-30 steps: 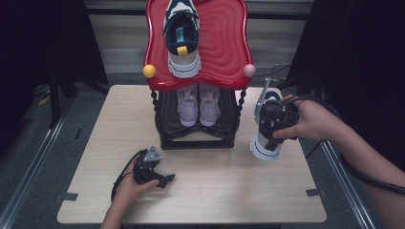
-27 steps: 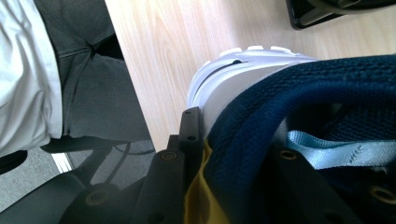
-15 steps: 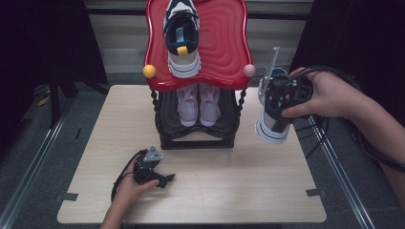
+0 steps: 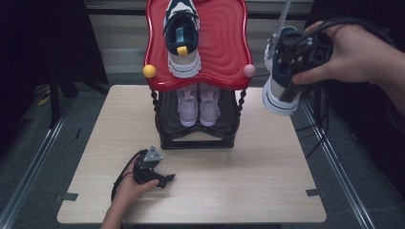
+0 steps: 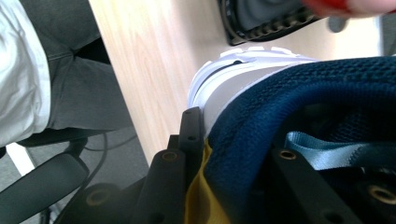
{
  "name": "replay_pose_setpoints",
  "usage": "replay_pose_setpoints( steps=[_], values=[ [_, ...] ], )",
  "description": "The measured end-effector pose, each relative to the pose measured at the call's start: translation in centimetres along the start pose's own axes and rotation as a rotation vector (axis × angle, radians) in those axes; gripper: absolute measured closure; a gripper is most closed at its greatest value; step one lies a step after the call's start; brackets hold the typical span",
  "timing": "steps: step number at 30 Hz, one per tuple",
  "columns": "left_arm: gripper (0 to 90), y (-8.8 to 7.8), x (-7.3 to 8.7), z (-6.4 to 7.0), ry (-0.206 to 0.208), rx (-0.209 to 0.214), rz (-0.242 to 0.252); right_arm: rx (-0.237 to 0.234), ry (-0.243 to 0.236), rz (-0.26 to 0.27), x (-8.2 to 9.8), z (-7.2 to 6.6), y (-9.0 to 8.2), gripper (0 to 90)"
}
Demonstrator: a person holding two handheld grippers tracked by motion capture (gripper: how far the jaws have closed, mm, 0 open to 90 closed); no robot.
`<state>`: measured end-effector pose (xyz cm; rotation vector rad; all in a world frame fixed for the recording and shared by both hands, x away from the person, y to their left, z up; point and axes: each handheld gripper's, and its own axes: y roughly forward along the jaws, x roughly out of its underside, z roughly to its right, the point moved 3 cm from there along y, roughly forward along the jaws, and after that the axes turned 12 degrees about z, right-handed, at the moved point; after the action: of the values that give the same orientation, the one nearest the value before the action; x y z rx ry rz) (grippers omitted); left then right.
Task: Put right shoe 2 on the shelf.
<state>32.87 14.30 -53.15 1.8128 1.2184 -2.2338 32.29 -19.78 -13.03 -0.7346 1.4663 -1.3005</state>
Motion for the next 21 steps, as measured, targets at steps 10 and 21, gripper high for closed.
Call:
replay_pose_setpoints(
  steps=[10, 21],
  values=[
    [3.1, 0.0, 0.0, 0.0, 0.001, -0.002, 0.001, 0.079, -0.083, 0.017, -4.4, 0.9, -1.8, 74.8],
    [3.1, 0.0, 0.0, 0.0, 0.002, -0.002, 0.001, 0.121, -0.162, 0.029, -8.7, 2.2, -0.5, 74.7]
  ],
)
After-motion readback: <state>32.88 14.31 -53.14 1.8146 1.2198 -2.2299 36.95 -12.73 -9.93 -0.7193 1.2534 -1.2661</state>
